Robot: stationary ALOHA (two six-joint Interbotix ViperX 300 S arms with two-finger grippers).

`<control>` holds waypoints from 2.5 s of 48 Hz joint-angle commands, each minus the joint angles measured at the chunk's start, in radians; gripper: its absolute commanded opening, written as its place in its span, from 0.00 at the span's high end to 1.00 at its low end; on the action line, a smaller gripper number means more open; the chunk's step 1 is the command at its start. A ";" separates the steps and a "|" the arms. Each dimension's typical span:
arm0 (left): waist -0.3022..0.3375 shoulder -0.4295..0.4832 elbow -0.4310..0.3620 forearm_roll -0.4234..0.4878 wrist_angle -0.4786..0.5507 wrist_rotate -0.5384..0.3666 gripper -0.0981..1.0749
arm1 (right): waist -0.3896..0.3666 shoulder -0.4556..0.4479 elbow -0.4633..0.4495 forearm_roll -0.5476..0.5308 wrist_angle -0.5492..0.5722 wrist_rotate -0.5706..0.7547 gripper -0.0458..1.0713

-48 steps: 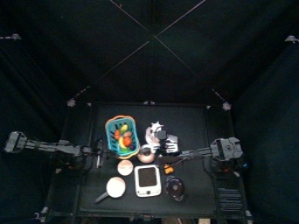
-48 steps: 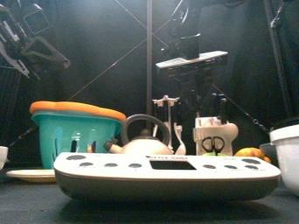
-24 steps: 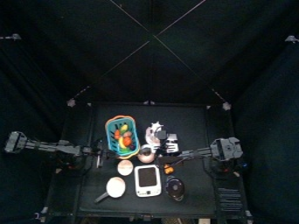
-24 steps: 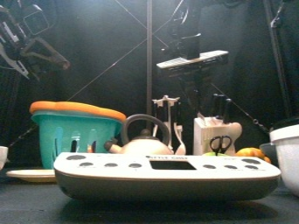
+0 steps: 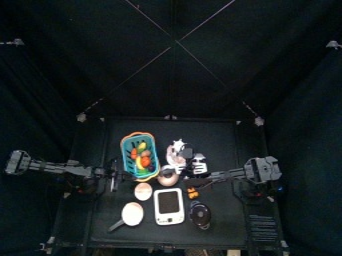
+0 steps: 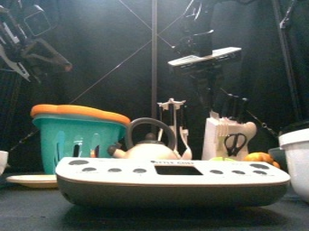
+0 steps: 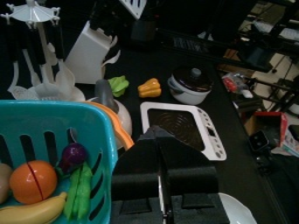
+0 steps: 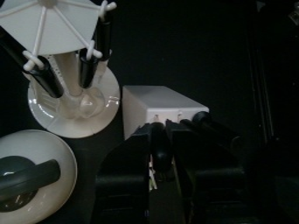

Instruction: Grab large knife

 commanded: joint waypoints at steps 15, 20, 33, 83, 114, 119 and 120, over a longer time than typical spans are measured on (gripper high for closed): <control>0.003 0.002 -0.020 -0.003 -0.002 0.000 0.94 | 0.002 -0.083 0.069 -0.012 -0.118 0.011 0.68; 0.003 0.003 -0.017 -0.003 0.003 0.000 0.94 | -0.002 -0.083 0.089 -0.011 -0.140 0.011 0.68; 0.003 0.002 -0.015 -0.015 0.008 0.000 0.94 | 0.005 -0.112 0.126 -0.031 -0.187 0.018 0.68; 0.006 0.002 -0.009 -0.037 0.008 0.002 0.94 | 0.008 -0.143 0.167 -0.084 -0.198 0.028 0.68; 0.006 0.003 -0.009 -0.034 0.008 0.002 0.94 | 0.008 -0.143 0.170 -0.086 -0.199 0.028 0.69; 0.006 0.003 -0.008 -0.035 0.008 0.002 0.94 | 0.011 -0.143 0.170 -0.097 -0.201 0.029 0.69; 0.006 0.003 -0.008 -0.035 0.008 0.002 0.94 | 0.011 -0.143 0.170 -0.097 -0.202 0.029 0.69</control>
